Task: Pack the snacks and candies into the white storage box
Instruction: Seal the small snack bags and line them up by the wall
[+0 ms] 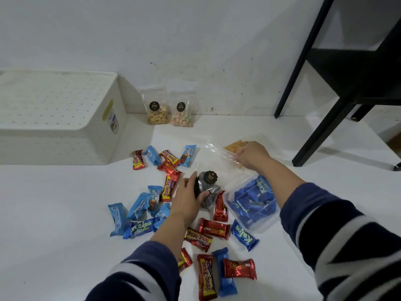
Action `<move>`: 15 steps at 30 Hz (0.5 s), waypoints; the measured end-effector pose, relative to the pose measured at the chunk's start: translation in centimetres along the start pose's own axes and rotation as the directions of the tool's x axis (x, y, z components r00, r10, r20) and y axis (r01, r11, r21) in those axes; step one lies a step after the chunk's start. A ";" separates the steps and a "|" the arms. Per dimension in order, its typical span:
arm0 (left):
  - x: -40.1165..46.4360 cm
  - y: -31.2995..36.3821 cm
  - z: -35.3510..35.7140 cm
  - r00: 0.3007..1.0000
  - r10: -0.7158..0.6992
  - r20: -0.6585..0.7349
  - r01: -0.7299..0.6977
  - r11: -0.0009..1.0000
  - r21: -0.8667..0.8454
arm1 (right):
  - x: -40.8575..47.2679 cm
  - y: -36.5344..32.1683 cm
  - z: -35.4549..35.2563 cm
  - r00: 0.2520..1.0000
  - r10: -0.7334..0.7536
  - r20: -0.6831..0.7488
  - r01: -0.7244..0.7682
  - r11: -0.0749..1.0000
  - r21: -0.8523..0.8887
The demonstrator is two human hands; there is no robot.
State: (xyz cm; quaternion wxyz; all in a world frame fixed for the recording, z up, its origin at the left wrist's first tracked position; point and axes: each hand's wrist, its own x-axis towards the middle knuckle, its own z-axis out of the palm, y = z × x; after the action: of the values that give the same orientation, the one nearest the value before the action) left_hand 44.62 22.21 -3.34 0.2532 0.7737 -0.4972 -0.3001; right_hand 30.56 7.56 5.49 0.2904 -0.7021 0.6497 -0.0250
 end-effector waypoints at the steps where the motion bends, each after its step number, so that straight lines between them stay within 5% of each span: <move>1: -0.1 0.1 0.0 1.000 -0.003 -0.002 0.003 1.000 -0.009 | -0.2 0.0 0.2 1.000 -0.007 -0.017 0.006 1.000 -0.021; 15: -0.8 0.6 -0.2 1.000 -0.019 -0.011 0.018 0.999 -0.036 | 0.5 -0.4 2.1 0.999 -0.029 -0.039 0.028 1.000 -0.014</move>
State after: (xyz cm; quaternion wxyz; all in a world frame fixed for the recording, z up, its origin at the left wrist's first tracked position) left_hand 44.16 22.80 -2.63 0.2670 0.7753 -0.4831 -0.3070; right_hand 31.88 7.90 3.74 0.2723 -0.7126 0.6454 -0.0385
